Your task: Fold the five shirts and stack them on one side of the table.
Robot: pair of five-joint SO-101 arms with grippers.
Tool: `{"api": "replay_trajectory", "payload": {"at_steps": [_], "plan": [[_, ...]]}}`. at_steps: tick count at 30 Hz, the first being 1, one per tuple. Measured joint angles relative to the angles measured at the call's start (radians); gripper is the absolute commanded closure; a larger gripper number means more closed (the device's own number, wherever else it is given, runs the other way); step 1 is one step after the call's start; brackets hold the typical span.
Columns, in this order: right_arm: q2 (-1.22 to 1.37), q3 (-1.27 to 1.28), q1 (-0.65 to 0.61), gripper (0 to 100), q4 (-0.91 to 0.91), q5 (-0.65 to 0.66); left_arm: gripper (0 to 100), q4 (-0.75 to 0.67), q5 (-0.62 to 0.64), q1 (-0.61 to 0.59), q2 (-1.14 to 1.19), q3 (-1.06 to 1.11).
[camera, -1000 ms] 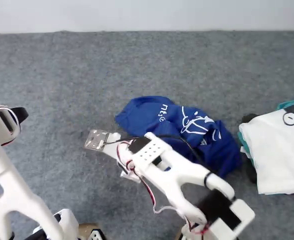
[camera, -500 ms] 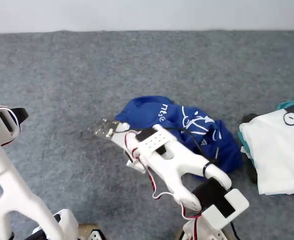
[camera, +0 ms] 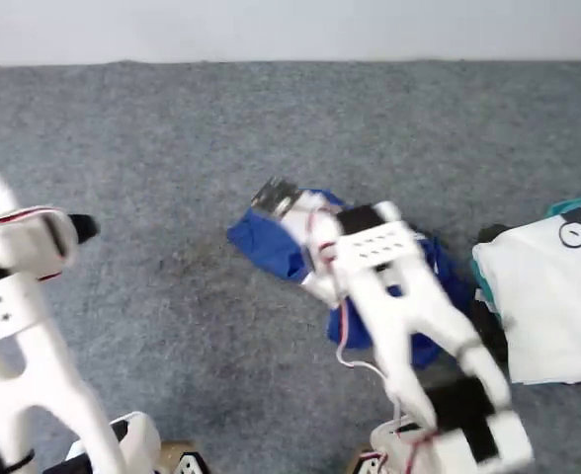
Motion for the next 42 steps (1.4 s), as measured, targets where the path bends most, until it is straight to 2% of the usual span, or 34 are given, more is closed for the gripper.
{"api": "replay_trajectory", "payload": {"at_steps": [5,9,16,23,29,34,42], "plan": [[-0.275,-0.089,0.135,98.8,0.147,0.000,70,-0.129,0.000,0.178,0.023,0.101],[-0.457,-0.101,0.244,98.8,0.216,0.002,70,-0.226,0.000,0.287,0.153,0.126],[-0.764,-0.101,0.356,98.8,0.183,0.002,70,-0.341,0.005,0.450,0.470,0.126],[-1.026,-0.135,0.377,98.8,-0.031,0.003,70,-0.334,0.003,0.551,0.700,0.049],[-1.011,-0.135,0.460,98.8,-0.084,-0.034,70,-0.302,0.000,0.568,0.824,-0.015],[-0.990,-0.135,0.473,98.8,-0.084,-0.049,70,-0.288,0.005,0.585,0.852,-0.032],[-0.990,-0.107,0.473,98.8,-0.084,-0.051,70,-0.028,-0.025,0.709,0.845,-0.183]]}}
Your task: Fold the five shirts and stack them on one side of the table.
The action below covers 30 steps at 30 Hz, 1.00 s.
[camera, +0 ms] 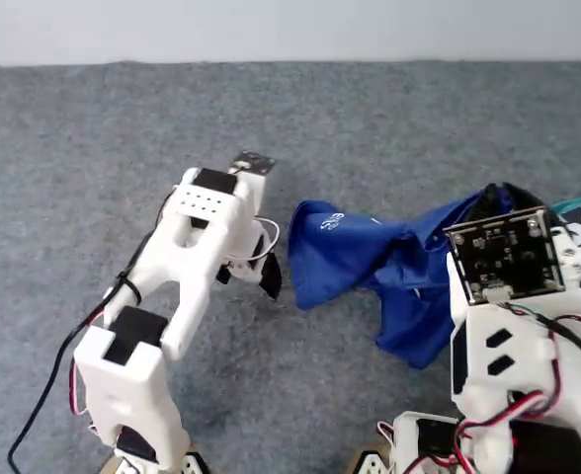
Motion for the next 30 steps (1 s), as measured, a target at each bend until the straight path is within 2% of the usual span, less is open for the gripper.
{"api": "replay_trajectory", "payload": {"at_steps": [3,7,12,16,23,30], "plan": [[0.003,0.035,0.000,98.8,0.000,0.000,70,0.060,-0.041,0.038,-0.018,-0.012],[0.003,0.037,0.005,98.8,0.000,0.000,70,0.064,-0.064,0.124,-0.020,-0.015],[0.003,0.043,0.005,98.8,0.000,0.000,70,-0.008,-0.072,0.249,-0.020,-0.015],[0.002,0.043,0.005,98.8,0.000,0.000,70,-0.106,-0.072,0.267,0.025,-0.015],[0.002,0.043,0.005,98.8,0.034,0.000,94,-0.241,-0.072,0.270,0.115,-0.015],[0.002,0.043,0.005,98.8,0.041,0.000,98,-0.293,-0.075,0.284,0.155,-0.023]]}}
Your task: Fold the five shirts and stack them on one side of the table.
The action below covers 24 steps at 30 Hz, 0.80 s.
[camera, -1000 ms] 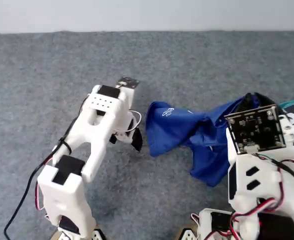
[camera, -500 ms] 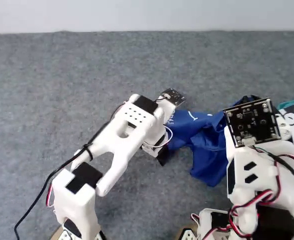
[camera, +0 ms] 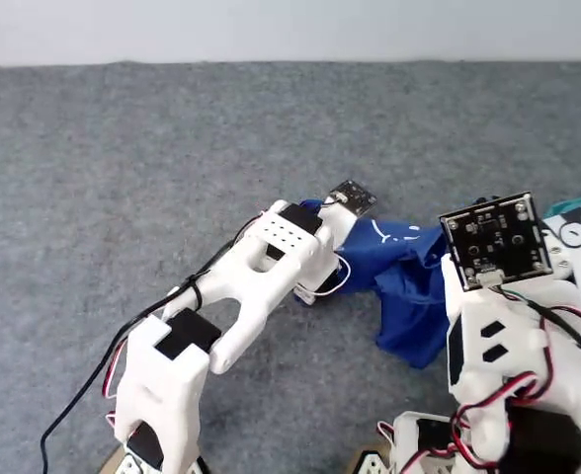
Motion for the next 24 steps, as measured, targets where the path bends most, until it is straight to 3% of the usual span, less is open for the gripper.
{"api": "replay_trajectory", "payload": {"at_steps": [6,13,20,24], "plan": [[0.000,0.000,0.000,98.8,0.005,0.000,99,0.005,0.000,-0.011,0.008,-0.061],[-0.002,0.051,-0.002,98.8,0.035,-0.003,99,0.213,-0.008,-0.112,-0.037,-0.166],[0.017,0.238,0.000,98.8,0.035,-0.003,99,0.414,-0.008,-0.285,-0.344,-0.259],[0.008,0.242,0.009,98.8,0.035,-0.003,99,0.448,-0.008,-0.362,-0.592,-0.264]]}}
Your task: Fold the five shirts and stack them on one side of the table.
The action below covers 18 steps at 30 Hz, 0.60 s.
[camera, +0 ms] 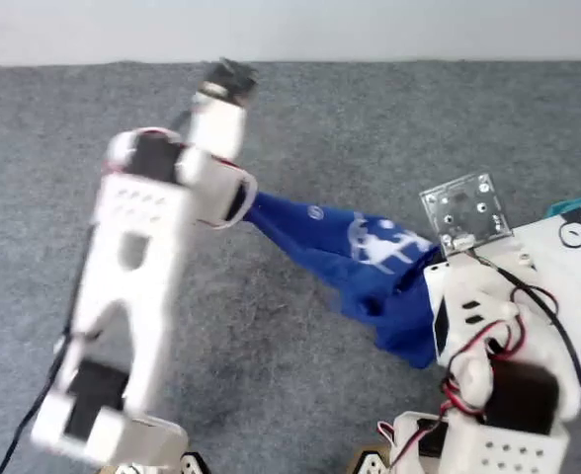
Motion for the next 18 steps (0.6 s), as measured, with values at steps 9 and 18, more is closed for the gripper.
{"api": "replay_trajectory", "payload": {"at_steps": [9,18], "plan": [[0.017,-0.368,0.140,98.8,0.000,0.000,99,0.003,0.000,-0.150,-0.542,-0.002],[-0.005,-0.657,0.224,98.8,0.000,-0.002,99,-0.153,0.000,-0.282,-0.911,-0.021]]}}
